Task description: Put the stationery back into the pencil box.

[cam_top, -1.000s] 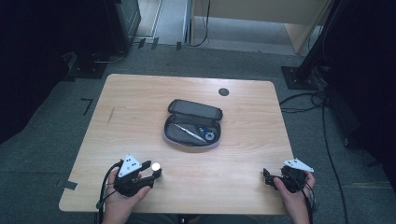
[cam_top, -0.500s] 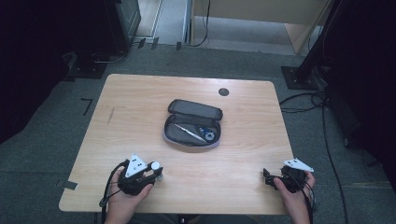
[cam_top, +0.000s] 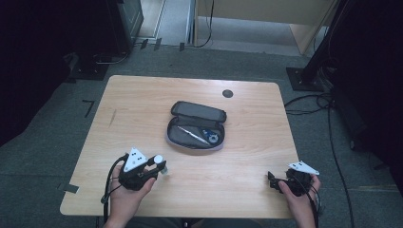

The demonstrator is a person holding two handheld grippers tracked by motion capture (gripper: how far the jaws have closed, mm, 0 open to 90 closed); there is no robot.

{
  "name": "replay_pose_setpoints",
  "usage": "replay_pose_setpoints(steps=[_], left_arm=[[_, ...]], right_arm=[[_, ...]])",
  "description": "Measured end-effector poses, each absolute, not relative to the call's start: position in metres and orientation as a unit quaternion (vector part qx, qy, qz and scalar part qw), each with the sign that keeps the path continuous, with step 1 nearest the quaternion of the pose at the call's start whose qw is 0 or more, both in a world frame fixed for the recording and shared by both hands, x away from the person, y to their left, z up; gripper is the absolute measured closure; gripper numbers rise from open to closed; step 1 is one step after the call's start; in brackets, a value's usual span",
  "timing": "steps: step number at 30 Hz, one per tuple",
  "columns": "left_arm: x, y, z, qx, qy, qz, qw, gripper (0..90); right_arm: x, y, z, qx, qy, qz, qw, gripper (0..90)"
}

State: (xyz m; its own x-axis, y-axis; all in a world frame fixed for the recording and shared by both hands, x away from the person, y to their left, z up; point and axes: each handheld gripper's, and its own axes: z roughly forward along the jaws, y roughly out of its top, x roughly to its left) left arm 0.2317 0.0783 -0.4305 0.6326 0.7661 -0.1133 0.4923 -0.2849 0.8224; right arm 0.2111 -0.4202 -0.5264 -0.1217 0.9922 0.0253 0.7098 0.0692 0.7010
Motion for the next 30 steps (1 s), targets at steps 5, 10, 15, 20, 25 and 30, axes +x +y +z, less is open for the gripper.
replay_pose_setpoints(steps=[5,10,15,20,25,30], left_arm=[[0.244,0.068,-0.417,0.778,0.396,0.160,0.462,65.3],[0.260,0.055,-0.413,0.766,0.398,0.159,0.479,65.3],[0.276,0.041,-0.410,0.760,0.395,0.158,0.491,65.3],[0.291,0.026,-0.411,0.752,0.395,0.157,0.503,65.3],[0.306,0.012,-0.427,0.749,0.403,0.152,0.504,65.3],[0.316,-0.003,-0.444,0.749,0.409,0.144,0.500,65.3]], right_arm=[[0.211,-0.420,-0.526,0.615,0.691,0.292,0.241,0.0],[0.211,-0.420,-0.526,0.613,0.693,0.293,0.240,0.0],[0.211,-0.419,-0.526,0.612,0.694,0.295,0.239,0.0],[0.211,-0.420,-0.526,0.607,0.698,0.295,0.239,0.0],[0.211,-0.420,-0.526,0.604,0.700,0.296,0.238,0.0],[0.211,-0.420,-0.526,0.604,0.701,0.297,0.237,0.0]])
